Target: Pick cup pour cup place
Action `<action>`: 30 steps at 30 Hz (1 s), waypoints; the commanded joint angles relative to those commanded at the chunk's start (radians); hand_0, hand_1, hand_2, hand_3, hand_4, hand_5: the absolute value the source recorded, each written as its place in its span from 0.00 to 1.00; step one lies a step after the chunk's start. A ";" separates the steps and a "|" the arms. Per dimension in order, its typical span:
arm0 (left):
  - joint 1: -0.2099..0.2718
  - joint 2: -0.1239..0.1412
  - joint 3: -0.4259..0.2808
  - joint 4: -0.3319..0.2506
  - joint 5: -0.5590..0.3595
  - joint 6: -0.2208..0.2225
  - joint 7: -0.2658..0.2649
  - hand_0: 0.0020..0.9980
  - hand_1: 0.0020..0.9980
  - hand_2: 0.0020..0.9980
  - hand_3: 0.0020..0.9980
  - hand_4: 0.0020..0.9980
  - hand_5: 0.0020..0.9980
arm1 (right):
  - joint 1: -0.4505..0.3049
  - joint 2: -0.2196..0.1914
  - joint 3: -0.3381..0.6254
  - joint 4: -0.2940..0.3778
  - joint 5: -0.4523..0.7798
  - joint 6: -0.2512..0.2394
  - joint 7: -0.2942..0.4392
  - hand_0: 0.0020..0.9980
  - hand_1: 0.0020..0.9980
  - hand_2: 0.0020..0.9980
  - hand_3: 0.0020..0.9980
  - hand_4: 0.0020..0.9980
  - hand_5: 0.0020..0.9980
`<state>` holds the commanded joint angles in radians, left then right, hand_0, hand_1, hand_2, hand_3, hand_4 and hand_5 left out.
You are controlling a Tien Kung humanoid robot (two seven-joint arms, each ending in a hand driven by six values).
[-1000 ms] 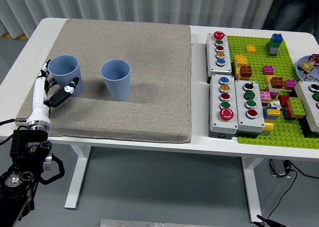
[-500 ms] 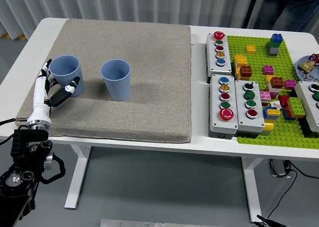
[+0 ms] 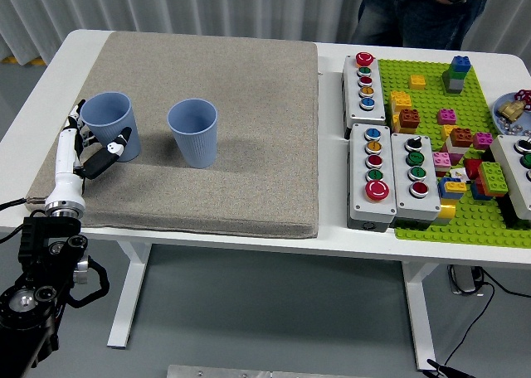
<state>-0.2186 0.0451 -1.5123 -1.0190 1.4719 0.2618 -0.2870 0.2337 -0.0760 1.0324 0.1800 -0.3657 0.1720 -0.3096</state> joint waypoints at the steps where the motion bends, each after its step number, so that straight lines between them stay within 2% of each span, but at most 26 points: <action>1: 0.000 0.000 0.001 0.000 -0.001 0.001 0.000 0.64 0.66 0.89 1.00 0.79 0.32 | 0.000 0.000 0.000 0.000 0.000 0.000 0.000 0.76 0.71 0.75 0.63 0.21 0.24; 2: 0.000 0.000 0.002 -0.001 -0.001 0.001 -0.001 0.64 0.64 0.83 1.00 0.79 0.32 | 0.000 0.000 0.001 0.000 -0.001 0.000 0.000 0.77 0.71 0.75 0.63 0.21 0.24; 8: -0.001 0.000 0.005 -0.002 -0.002 0.003 -0.001 0.65 0.65 0.81 1.00 0.78 0.32 | 0.003 -0.001 0.000 0.000 0.001 0.000 0.000 0.77 0.71 0.75 0.63 0.21 0.24; 30: 0.013 0.014 0.015 -0.015 -0.004 -0.003 -0.010 0.64 0.64 0.81 1.00 0.74 0.32 | 0.005 -0.003 0.001 0.000 0.002 0.001 -0.001 0.77 0.71 0.75 0.63 0.20 0.24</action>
<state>-0.2061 0.0586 -1.4972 -1.0340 1.4675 0.2588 -0.2969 0.2392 -0.0786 1.0330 0.1800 -0.3636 0.1732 -0.3103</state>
